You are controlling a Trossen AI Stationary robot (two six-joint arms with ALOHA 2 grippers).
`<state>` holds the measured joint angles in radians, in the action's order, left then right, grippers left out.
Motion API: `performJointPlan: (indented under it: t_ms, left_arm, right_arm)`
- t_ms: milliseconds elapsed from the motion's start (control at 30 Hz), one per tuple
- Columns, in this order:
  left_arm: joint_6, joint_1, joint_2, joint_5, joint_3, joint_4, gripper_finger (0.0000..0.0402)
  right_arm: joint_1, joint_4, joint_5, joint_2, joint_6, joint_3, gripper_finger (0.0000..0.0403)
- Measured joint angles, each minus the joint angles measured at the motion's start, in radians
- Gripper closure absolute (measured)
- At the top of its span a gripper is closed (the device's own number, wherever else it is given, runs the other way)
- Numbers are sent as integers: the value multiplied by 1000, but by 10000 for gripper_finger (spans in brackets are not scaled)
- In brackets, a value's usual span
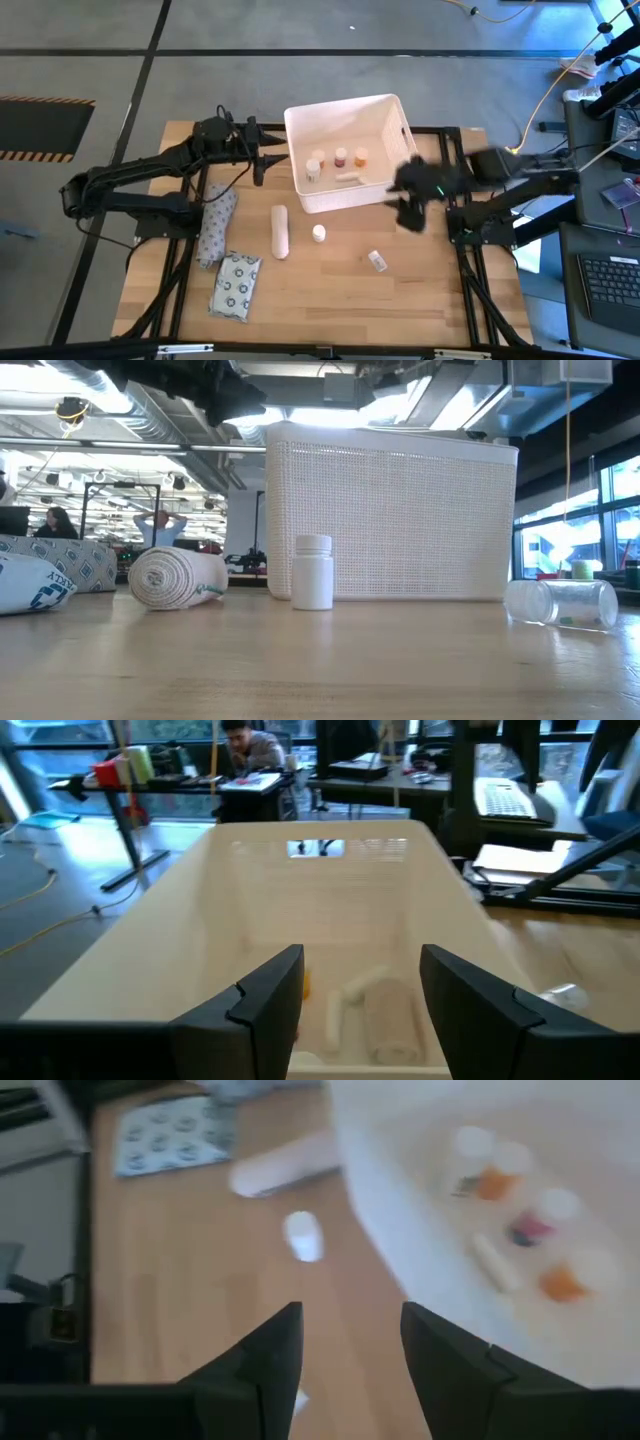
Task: Pick & place medical supplies in basket/bin
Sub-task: Put the white bandage into the white bin
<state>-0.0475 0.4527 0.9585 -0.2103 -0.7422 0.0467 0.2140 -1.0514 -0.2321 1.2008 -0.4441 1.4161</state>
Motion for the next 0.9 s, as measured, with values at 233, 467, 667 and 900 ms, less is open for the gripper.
performJointPlan:
  t_ms: [233, 467, 667, 900]
  left_arm:
    - [0, -80, 0, -2, -45, 2, 208]
    - [-6, -193, 36, -1, -106, 3, 203]
    - [10, -271, 118, 6, -139, 121, 182]
    - [45, -311, 168, 9, -140, 242, 184]
  right_arm:
    - [227, 425, -87, -146, -4, -422, 232]
    - [255, 634, -89, -150, 66, -677, 232]
    - [255, 766, -90, -150, 112, -800, 232]
    - [255, 937, -90, -150, 151, -863, 232]
